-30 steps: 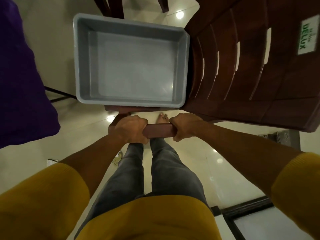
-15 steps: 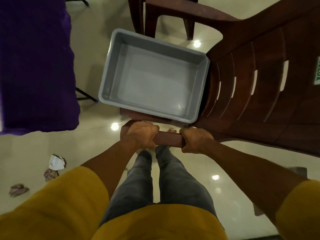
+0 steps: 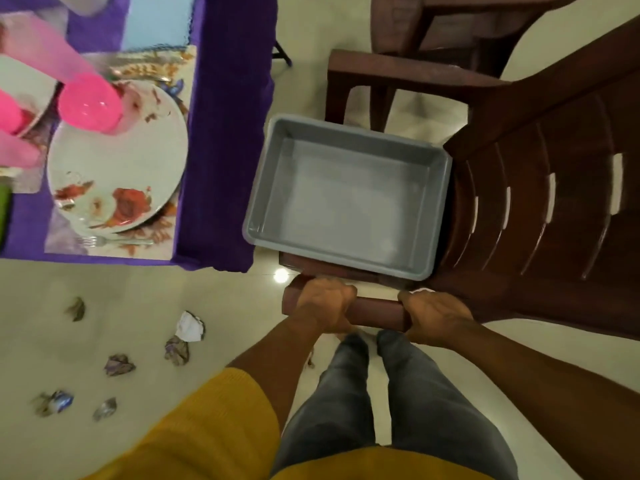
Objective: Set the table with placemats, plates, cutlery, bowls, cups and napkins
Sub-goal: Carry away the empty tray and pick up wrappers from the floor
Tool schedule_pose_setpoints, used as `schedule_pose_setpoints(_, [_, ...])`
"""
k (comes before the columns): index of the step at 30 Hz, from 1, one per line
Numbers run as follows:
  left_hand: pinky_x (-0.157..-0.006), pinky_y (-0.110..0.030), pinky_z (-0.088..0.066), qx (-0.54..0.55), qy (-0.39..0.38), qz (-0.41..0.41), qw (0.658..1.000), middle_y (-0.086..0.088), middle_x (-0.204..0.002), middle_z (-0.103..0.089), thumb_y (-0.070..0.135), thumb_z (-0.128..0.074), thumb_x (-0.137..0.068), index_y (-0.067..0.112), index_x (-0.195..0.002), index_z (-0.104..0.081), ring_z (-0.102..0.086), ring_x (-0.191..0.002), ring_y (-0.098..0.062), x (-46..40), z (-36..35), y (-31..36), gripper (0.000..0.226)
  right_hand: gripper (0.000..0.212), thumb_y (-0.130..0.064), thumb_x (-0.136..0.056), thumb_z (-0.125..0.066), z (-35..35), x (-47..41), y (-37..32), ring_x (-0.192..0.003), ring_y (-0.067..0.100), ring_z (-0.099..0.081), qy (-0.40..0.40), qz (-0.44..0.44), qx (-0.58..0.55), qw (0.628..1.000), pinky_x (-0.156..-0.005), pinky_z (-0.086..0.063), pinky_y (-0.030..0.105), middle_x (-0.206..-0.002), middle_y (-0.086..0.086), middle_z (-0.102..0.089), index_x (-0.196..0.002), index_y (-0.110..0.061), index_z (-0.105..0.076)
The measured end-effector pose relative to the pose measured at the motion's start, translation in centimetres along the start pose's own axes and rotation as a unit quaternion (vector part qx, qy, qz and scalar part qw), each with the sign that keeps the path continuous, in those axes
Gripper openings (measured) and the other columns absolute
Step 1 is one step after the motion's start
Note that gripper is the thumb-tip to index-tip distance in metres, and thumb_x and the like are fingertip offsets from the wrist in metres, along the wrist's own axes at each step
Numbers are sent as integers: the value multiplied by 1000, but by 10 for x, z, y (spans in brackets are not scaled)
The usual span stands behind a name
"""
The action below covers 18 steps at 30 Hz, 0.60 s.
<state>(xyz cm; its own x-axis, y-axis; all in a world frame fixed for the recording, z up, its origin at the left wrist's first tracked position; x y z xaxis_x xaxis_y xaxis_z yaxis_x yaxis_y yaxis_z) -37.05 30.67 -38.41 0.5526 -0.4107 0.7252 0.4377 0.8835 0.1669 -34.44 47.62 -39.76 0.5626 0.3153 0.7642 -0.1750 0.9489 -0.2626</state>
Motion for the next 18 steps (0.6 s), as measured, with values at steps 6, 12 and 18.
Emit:
schedule_pose_setpoints(6, [-94, -38, -51, 12, -25, 36, 999, -3, -118, -67, 45, -76, -84, 24, -127, -57, -63, -106, -24, 14, -20, -48, 52, 44, -44, -79, -71, 1, -26, -45, -102, 22, -64, -12, 10, 4, 1000, -87, -54, 36, -109, -2, -65, -118, -32, -55])
schedule_pose_setpoints(12, [-100, -40, -51, 25, -45, 47, 998, -4, -122, -66, 40, -79, -86, 25, -135, -55, -63, -110, -24, 15, -42, -70, 57, 50, -47, -75, -75, -9, -46, -65, -98, 22, -66, -32, 5, 14, 999, -88, -56, 39, -107, -3, -66, -119, -34, -56])
schedule_pose_setpoints(18, [-97, -38, -49, 23, -43, 37, 998, -3, -121, -66, 41, -77, -87, 25, -135, -54, -63, -110, -24, 9, -47, -71, 55, 50, -48, -76, -77, -16, -54, -65, -95, 21, -63, -53, -5, 22, 998, -83, -52, 37, -108, -2, -66, -118, -33, -55])
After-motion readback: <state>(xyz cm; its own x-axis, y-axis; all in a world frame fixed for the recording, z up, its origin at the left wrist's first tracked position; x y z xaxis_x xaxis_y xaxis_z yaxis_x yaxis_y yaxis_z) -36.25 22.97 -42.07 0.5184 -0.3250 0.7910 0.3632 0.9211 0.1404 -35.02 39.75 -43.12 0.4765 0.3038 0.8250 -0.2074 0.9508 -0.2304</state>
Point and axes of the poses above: each hand's wrist, its own x-axis away from the middle knuckle, its own z-axis out of the back of the hand, y = z × x, the point moved 8 cm from there along -x, towards the middle knuckle
